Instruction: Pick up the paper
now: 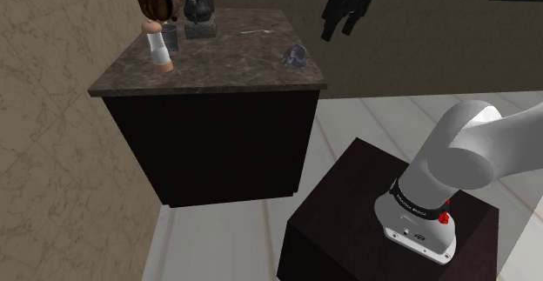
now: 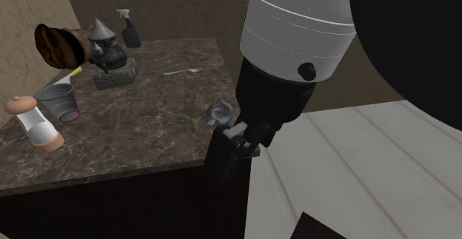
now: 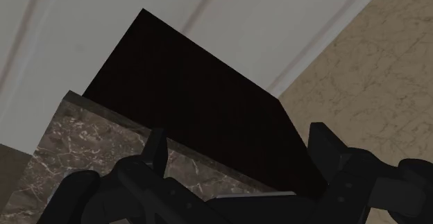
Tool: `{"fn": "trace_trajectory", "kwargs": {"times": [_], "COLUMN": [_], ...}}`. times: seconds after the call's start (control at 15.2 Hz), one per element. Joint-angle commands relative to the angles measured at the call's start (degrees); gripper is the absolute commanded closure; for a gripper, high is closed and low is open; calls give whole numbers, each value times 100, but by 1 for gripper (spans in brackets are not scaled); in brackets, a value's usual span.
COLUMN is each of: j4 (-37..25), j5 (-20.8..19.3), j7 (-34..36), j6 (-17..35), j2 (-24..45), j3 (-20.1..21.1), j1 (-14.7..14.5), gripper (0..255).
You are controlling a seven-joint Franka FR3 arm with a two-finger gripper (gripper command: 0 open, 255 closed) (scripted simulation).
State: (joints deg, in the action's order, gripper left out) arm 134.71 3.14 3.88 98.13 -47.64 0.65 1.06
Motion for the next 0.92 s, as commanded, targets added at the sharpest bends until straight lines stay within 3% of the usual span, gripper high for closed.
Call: {"fn": "trace_trajectory", "kwargs": {"times": [0.0, 0.46, 0.86], "j4": [0, -385, -1066], "j5": [0, -353, -408], "j7": [0, -1327, -2460], "j6": [0, 478, 784], "j2": [0, 1072, 2238], "j3": [0, -867, -1542], "j1": [0, 3, -73], "gripper": [0, 0, 0]}}
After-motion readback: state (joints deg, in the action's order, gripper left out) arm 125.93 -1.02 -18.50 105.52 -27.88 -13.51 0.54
